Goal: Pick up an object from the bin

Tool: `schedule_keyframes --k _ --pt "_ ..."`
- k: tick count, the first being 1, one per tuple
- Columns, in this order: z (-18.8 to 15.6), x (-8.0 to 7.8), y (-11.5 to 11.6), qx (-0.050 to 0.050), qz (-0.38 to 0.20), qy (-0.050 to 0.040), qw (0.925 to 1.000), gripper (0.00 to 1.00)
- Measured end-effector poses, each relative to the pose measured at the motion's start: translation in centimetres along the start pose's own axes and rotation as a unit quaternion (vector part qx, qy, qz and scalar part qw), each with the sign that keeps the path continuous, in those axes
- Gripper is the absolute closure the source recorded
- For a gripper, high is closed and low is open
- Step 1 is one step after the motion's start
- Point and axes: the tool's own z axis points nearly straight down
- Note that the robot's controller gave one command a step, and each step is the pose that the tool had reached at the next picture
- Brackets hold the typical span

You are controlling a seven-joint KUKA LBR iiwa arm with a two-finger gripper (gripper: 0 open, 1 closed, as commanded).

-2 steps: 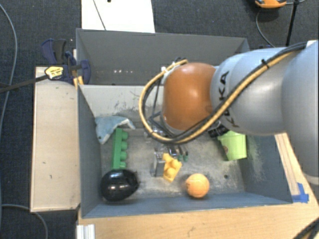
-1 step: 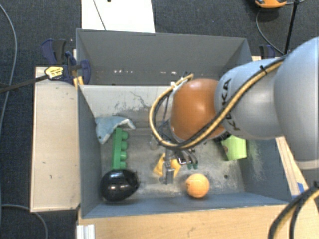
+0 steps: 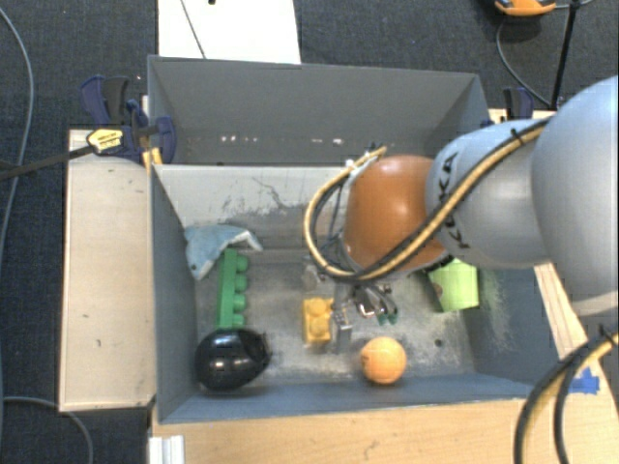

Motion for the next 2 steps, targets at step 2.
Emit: schedule_keyframes --k 2 --pt "-0.25 0.74 -3.26 -0.002 0.007 -0.0025 1.0 1.0"
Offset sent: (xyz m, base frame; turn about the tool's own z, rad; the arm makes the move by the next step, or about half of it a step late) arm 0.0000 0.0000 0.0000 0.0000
